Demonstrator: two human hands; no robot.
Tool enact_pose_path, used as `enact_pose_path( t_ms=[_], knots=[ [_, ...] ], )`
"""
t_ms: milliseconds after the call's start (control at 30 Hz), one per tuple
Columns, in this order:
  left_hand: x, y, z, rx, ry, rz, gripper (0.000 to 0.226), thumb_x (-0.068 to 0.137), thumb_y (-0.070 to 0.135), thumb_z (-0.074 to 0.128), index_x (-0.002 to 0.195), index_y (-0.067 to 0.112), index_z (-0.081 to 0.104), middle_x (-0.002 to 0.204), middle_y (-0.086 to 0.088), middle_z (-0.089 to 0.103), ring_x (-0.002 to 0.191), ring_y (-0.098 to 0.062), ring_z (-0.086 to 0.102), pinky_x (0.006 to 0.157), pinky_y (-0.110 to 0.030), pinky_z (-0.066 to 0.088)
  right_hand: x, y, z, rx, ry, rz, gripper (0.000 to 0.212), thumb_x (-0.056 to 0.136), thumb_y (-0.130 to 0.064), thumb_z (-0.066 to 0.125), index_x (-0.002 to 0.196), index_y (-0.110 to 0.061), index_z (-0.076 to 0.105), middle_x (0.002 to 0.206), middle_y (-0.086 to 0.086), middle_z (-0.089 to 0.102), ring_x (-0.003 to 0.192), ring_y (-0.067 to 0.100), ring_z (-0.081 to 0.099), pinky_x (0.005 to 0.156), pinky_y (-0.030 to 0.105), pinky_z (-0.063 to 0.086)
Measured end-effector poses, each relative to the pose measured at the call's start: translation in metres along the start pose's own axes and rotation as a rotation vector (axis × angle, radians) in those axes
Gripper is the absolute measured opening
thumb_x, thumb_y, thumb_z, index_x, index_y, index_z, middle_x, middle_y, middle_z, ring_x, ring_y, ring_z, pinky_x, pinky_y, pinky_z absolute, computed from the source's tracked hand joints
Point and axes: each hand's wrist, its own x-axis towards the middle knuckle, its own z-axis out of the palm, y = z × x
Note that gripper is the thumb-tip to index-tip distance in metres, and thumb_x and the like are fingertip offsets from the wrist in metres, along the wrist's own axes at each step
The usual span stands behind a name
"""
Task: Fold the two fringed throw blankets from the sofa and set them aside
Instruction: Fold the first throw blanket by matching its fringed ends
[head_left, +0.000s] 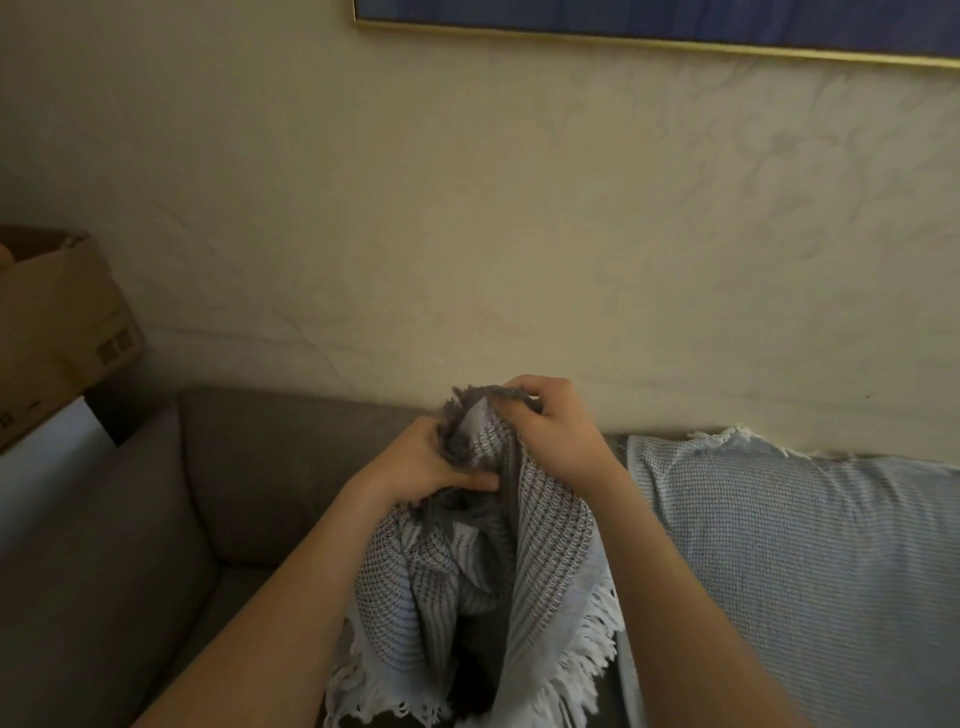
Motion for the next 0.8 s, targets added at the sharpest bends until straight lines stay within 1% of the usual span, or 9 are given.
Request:
enact_pose_path(
  t_ms=[133, 200, 267, 400, 500, 600, 667, 733, 800],
  knots=[
    [0.002, -0.003, -0.004, -0.136, 0.222, -0.074, 0.032, 0.082, 0.031, 0.092, 0.103, 0.010, 0.082, 0.093, 0.002, 0.082, 0.092, -0.013, 0.079, 0.090, -0.034, 0.060, -0.001, 0.014, -0.008, 0.012, 0.097, 0.038, 0.043, 0.100, -0.035, 0.072, 0.070, -0.006, 0.064, 0.054, -0.002, 0.043, 0.050, 0.011, 0.034, 0.053, 0.031, 0.026],
    [0.002, -0.004, -0.009, -0.197, 0.364, -0.107, 0.025, 0.085, 0.030, 0.089, 0.098, 0.010, 0.082, 0.086, 0.000, 0.082, 0.086, -0.013, 0.078, 0.083, -0.034, 0.060, -0.005, 0.025, -0.011, -0.022, 0.104, 0.068, 0.035, 0.094, -0.038, 0.079, 0.070, -0.013, 0.072, 0.053, 0.004, 0.051, 0.050, 0.012, 0.040, 0.050, 0.032, 0.029],
    [0.002, 0.000, -0.013, -0.291, 0.495, -0.125, 0.012, 0.088, 0.025, 0.086, 0.094, 0.016, 0.082, 0.085, 0.001, 0.082, 0.084, -0.010, 0.077, 0.074, -0.028, 0.058, -0.009, 0.039, -0.015, -0.060, 0.066, 0.093, 0.037, 0.091, -0.041, 0.082, 0.075, -0.008, 0.075, 0.060, 0.015, 0.060, 0.053, 0.018, 0.048, 0.050, 0.039, 0.036],
    [0.010, 0.002, -0.019, -0.401, 0.841, -0.188, 0.018, 0.085, 0.020, 0.085, 0.088, 0.004, 0.078, 0.084, -0.007, 0.078, 0.080, -0.015, 0.074, 0.062, -0.027, 0.055, -0.017, 0.057, -0.022, -0.122, -0.073, 0.118, 0.046, 0.094, -0.027, 0.079, 0.070, 0.001, 0.053, 0.057, 0.000, 0.037, 0.052, 0.013, 0.032, 0.054, 0.030, 0.028],
    [0.018, 0.004, -0.019, -0.418, 0.931, -0.206, 0.019, 0.082, 0.023, 0.087, 0.083, 0.006, 0.078, 0.079, -0.005, 0.078, 0.078, -0.016, 0.075, 0.061, -0.028, 0.054, -0.017, 0.062, -0.019, -0.093, -0.092, 0.148, 0.036, 0.102, -0.018, 0.068, 0.075, 0.003, 0.057, 0.060, 0.000, 0.042, 0.051, 0.010, 0.034, 0.055, 0.028, 0.030],
    [0.025, 0.008, -0.016, -0.353, 1.008, -0.246, 0.015, 0.084, 0.027, 0.084, 0.076, 0.019, 0.073, 0.076, 0.002, 0.074, 0.079, -0.016, 0.074, 0.065, -0.028, 0.055, -0.014, 0.059, -0.010, -0.018, -0.039, 0.155, 0.009, 0.106, -0.008, 0.057, 0.106, -0.001, 0.063, 0.075, -0.004, 0.059, 0.054, 0.004, 0.046, 0.059, 0.024, 0.039],
    [0.026, 0.009, -0.011, -0.294, 1.042, -0.276, 0.020, 0.085, 0.032, 0.084, 0.075, 0.028, 0.067, 0.076, 0.008, 0.069, 0.079, -0.018, 0.070, 0.072, -0.031, 0.058, -0.014, 0.054, -0.006, 0.159, 0.008, 0.160, 0.025, 0.106, 0.000, 0.051, 0.123, -0.018, 0.050, 0.091, 0.005, 0.062, 0.055, 0.008, 0.046, 0.054, 0.022, 0.041],
    [0.027, 0.007, -0.008, -0.279, 1.066, -0.297, 0.020, 0.086, 0.035, 0.084, 0.079, 0.028, 0.066, 0.076, 0.011, 0.066, 0.078, -0.017, 0.068, 0.074, -0.032, 0.058, -0.015, 0.054, -0.002, 0.208, 0.060, 0.106, 0.034, 0.104, 0.007, 0.046, 0.115, -0.025, 0.046, 0.092, 0.014, 0.056, 0.055, 0.013, 0.037, 0.049, 0.026, 0.035],
    [0.026, 0.009, -0.007, -0.281, 1.083, -0.307, 0.019, 0.087, 0.033, 0.083, 0.084, 0.025, 0.067, 0.076, 0.012, 0.065, 0.077, -0.016, 0.066, 0.074, -0.030, 0.058, -0.014, 0.057, 0.004, 0.065, 0.156, 0.040, 0.036, 0.099, 0.011, 0.049, 0.103, -0.023, 0.060, 0.091, 0.004, 0.066, 0.061, 0.015, 0.052, 0.054, 0.033, 0.045]
  ],
)
